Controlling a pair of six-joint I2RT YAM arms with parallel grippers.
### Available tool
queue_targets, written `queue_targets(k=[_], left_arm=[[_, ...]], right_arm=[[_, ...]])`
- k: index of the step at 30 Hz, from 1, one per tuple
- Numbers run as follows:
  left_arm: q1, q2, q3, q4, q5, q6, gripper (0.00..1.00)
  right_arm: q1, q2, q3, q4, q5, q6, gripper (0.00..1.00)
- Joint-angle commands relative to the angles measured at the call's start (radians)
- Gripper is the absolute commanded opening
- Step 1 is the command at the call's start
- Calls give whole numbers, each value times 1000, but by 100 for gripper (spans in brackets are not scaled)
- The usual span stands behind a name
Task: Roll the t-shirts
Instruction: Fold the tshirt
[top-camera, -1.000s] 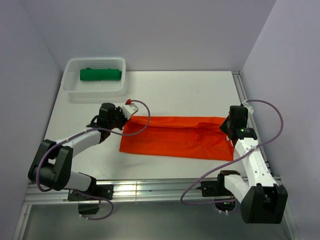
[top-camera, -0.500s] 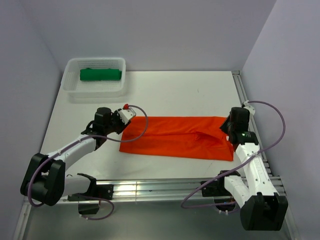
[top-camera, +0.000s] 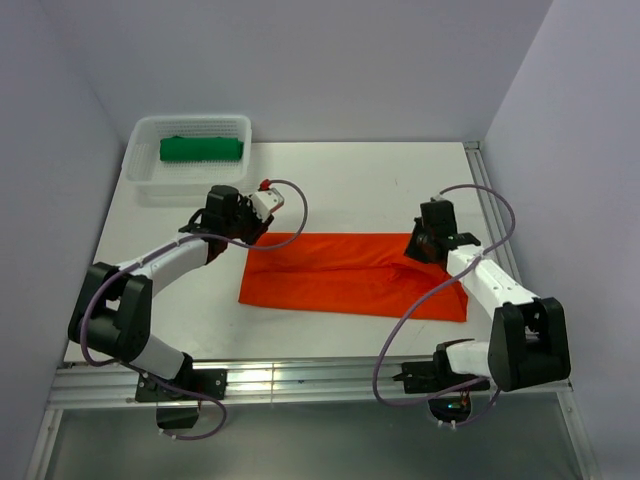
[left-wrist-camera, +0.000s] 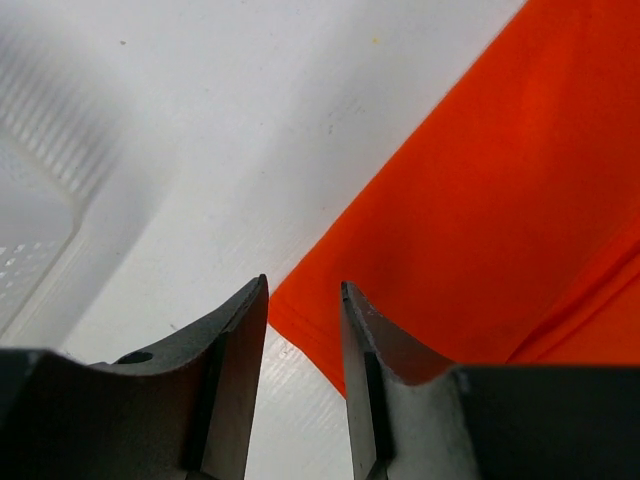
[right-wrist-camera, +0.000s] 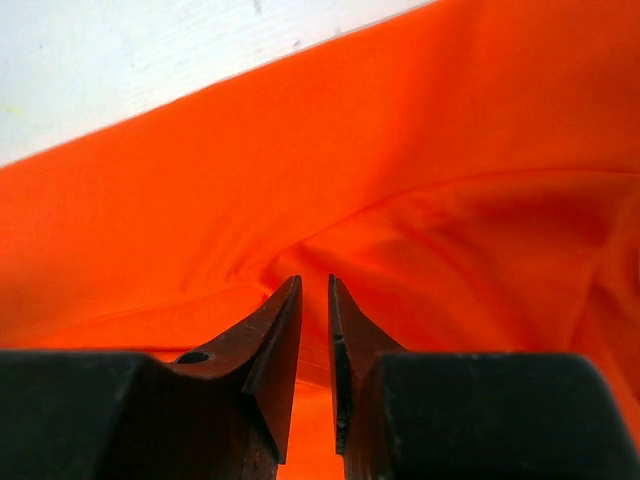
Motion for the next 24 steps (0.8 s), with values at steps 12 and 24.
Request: queue_targets(k=[12,24], left_arm=[[-27,-1,-1,-6,8,-10,40],[-42,27,28,-32,-12,-2,40]], right_arm=[[200,51,-104,29,75,199,4],[251,35,-85,17,120,244,0]])
